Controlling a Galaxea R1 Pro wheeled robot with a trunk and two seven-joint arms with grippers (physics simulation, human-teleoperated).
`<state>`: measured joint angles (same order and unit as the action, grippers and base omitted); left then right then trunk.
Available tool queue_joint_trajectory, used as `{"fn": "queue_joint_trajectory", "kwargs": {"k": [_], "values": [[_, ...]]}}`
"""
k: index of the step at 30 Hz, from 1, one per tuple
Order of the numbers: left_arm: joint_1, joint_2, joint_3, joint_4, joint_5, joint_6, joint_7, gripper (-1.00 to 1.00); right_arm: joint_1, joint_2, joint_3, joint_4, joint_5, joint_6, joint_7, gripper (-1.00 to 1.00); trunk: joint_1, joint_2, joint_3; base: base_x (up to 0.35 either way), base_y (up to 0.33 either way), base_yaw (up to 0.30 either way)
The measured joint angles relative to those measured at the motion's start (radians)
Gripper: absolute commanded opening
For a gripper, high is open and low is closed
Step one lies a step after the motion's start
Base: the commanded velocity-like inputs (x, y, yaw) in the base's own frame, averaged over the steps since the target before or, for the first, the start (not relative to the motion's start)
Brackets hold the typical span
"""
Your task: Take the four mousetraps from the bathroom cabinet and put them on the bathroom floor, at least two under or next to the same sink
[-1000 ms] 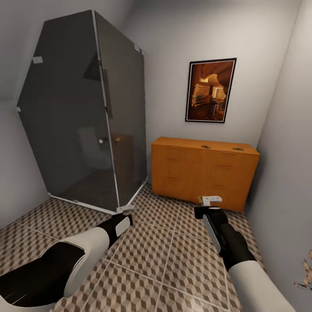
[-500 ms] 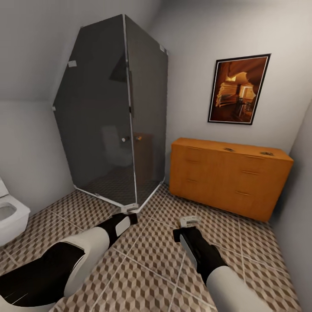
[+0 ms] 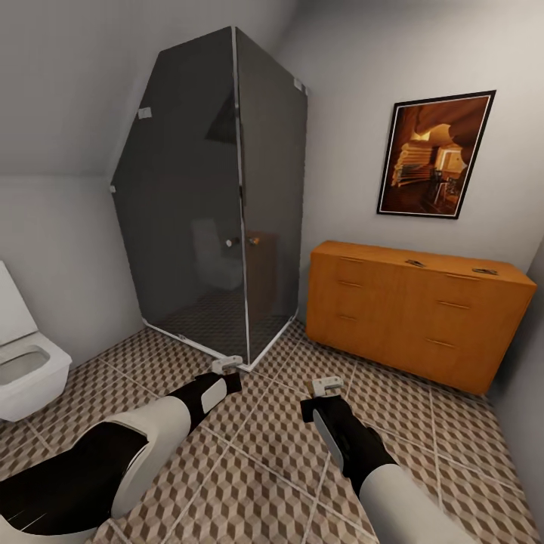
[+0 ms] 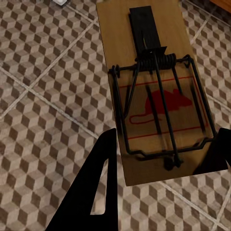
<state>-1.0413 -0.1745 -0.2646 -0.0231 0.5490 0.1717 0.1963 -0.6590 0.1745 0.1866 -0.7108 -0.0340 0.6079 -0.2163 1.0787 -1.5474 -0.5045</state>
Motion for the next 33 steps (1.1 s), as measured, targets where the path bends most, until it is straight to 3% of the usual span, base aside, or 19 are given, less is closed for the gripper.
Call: {"fn": "queue_joint_trajectory", "kwargs": {"k": [8,27,33], "values": [[0.000,0.000,0.000,0.002,0.000,0.001,0.003,-1.00,0.000,0.000,0.003,-0.005,0.013,0.002,-0.010,-1.00,0.000,0.000,0.000,0.000,0.000,0.053],[0.000,0.000,0.000,0.002,0.002,-0.001,0.000,-1.00,0.000,0.000,0.003,-0.010,0.009,0.012,-0.009,-1.00,0.000,0.000,0.000,0.000,0.000,0.286],[0.000,0.000,0.000,0.002,0.002,0.000,0.001,-1.00,0.000,0.000,0.002,-0.011,0.009,0.014,-0.009,-1.00,0.000,0.000,0.000,0.000,0.000,0.082]]}}
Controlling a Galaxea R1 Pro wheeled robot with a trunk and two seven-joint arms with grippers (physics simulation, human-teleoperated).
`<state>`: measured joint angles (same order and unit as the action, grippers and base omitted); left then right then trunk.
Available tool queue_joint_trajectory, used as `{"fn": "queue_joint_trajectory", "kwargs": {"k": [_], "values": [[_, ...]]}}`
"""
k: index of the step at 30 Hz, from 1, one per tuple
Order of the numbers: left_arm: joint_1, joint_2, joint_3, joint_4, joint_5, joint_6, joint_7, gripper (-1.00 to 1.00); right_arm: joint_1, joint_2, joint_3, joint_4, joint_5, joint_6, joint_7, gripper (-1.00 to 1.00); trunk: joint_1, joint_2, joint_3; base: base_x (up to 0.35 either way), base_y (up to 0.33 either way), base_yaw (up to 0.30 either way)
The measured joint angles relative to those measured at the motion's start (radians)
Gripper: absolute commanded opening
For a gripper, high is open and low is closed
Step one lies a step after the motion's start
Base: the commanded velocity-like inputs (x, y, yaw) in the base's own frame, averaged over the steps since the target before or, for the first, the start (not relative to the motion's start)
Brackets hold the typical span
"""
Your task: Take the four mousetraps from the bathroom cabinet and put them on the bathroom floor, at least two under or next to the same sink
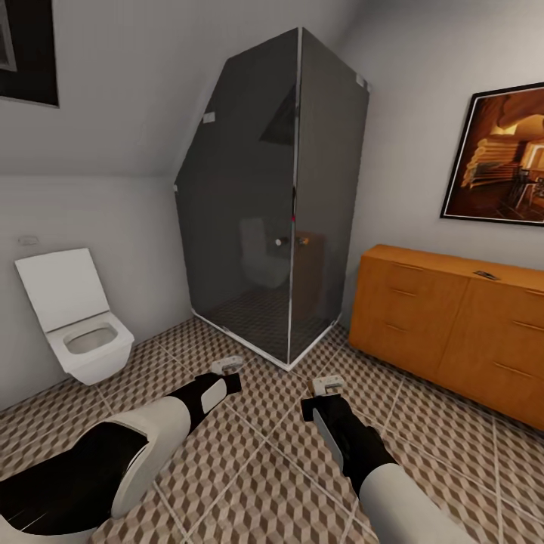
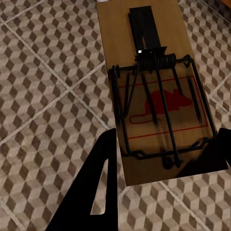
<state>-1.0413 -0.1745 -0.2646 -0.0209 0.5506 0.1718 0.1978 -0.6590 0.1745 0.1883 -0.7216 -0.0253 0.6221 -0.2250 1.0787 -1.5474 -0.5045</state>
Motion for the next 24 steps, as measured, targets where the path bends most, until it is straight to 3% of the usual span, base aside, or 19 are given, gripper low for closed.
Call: {"fn": "queue_joint_trajectory", "kwargs": {"k": [24], "values": [[0.000,0.000,0.000,0.000,0.000,-0.001,-0.009,-1.00,0.000,0.000,-0.002,0.000,0.002,-0.014,0.000,-1.00,0.000,0.000,0.000,0.000,0.000,0.003]]}}
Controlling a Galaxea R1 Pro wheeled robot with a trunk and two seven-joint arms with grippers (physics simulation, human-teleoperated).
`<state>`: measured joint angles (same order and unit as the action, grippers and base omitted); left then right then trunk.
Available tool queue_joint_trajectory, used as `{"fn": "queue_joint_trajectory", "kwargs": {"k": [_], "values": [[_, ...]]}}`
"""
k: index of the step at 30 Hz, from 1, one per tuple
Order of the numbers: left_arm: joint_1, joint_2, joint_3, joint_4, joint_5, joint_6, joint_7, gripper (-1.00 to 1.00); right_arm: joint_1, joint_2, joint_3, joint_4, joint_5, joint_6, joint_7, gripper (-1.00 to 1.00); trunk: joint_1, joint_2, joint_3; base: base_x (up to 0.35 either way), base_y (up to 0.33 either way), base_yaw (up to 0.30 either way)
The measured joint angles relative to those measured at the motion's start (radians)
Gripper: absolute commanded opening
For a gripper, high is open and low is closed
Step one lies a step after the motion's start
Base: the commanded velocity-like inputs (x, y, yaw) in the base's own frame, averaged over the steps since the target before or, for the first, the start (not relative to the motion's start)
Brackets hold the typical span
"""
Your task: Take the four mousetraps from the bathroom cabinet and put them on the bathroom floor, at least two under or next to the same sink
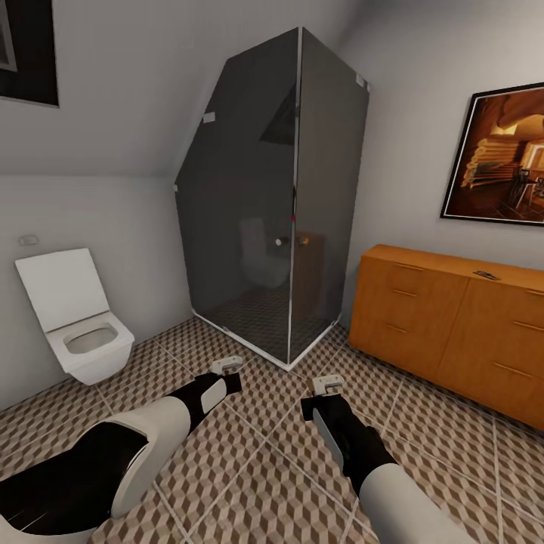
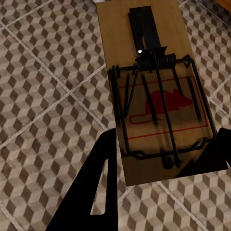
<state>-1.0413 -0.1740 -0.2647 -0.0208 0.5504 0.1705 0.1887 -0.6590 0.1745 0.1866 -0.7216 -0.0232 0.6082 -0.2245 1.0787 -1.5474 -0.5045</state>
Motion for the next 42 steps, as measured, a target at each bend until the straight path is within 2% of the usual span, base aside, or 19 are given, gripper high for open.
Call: {"fn": "queue_joint_trajectory", "kwargs": {"k": [25,35,42], "values": [[0.000,0.008,0.000,0.000,0.000,0.001,-0.002,-1.00,0.000,0.000,0.000,0.000,-0.006,0.013,0.004,-1.00,0.000,0.000,0.000,0.000,0.000,0.003],[0.000,0.013,0.000,0.000,0.000,0.001,-0.002,-1.00,0.000,0.000,0.001,0.001,-0.007,0.007,0.002,-1.00,0.000,0.000,0.000,0.000,0.000,0.269],[0.000,0.044,0.000,0.002,0.001,0.002,-0.001,-1.00,0.000,0.000,0.002,0.003,-0.006,0.011,0.001,-1.00,0.000,0.000,0.000,0.000,0.000,0.299]]}}
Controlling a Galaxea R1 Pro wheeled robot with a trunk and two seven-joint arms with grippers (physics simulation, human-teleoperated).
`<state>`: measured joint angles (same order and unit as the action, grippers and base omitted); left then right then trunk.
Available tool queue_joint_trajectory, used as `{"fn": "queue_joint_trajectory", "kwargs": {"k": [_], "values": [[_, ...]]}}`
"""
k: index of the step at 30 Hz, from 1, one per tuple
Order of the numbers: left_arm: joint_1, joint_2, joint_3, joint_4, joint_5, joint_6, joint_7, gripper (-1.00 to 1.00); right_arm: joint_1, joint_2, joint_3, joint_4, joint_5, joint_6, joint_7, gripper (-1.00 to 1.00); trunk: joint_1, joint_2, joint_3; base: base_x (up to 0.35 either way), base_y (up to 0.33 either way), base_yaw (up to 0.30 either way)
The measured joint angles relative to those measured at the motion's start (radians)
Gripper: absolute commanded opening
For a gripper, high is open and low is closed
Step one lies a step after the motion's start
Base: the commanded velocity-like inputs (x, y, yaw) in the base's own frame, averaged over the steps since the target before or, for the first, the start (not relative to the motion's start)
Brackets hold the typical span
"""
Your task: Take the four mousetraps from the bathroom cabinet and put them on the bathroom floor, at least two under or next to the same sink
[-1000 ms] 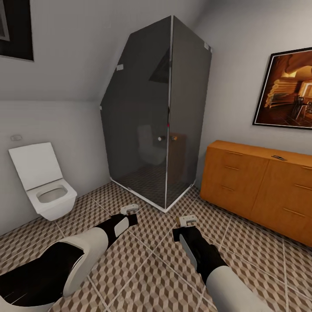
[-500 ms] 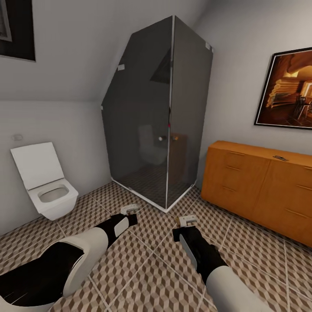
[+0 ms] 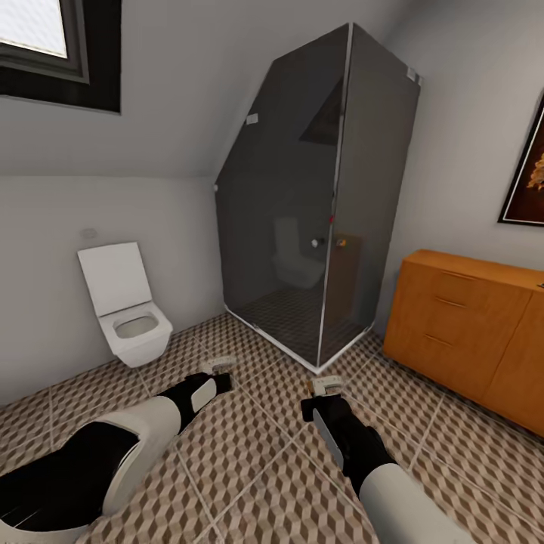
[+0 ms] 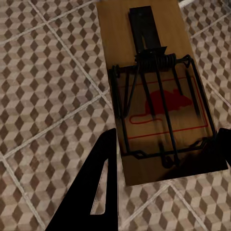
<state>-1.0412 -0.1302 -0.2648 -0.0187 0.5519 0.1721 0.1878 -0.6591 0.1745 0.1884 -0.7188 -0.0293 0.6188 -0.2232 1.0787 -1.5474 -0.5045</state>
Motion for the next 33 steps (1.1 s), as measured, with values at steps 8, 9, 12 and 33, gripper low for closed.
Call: {"fn": "queue_joint_trajectory", "kwargs": {"k": [8,9,12,33], "values": [[0.000,0.034,0.000,0.002,0.002,0.000,0.001,-1.00,0.000,0.000,0.001,0.001,0.001,0.004,0.000,-1.00,0.000,0.000,0.000,0.000,0.000,0.300],[0.000,0.035,0.000,0.002,0.002,0.000,0.001,-1.00,0.000,0.000,0.001,0.000,0.002,0.004,0.000,-1.00,0.000,0.000,0.000,0.000,0.000,0.300],[0.000,0.036,0.000,0.002,0.002,0.000,0.001,-1.00,0.000,0.000,0.002,0.000,0.003,0.004,0.000,-1.00,0.000,0.000,0.000,0.000,0.000,0.300],[0.000,0.035,0.001,0.000,0.001,-0.002,0.001,-1.00,0.000,0.000,-0.003,-0.001,0.002,0.019,-0.003,-1.00,0.000,0.000,0.000,0.000,0.000,0.195]]}}
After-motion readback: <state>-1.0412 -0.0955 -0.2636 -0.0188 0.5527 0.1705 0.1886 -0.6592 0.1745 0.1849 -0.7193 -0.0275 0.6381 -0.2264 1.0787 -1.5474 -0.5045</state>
